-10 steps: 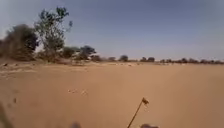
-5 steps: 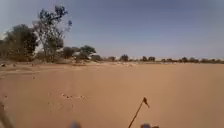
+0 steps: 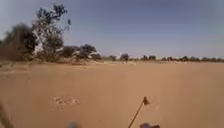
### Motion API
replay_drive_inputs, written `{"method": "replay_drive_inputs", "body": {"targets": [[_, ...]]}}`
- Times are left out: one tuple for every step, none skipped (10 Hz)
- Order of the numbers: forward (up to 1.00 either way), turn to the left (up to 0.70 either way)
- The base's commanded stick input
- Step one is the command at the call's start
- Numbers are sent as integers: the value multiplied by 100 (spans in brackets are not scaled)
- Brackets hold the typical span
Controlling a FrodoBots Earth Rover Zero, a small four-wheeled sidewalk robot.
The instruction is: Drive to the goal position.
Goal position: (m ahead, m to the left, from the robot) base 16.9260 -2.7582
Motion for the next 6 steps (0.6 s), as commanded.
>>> {"method": "replay_drive_inputs", "body": {"targets": [[50,0],[50,0],[50,0],[50,0],[50,0],[50,0]]}}
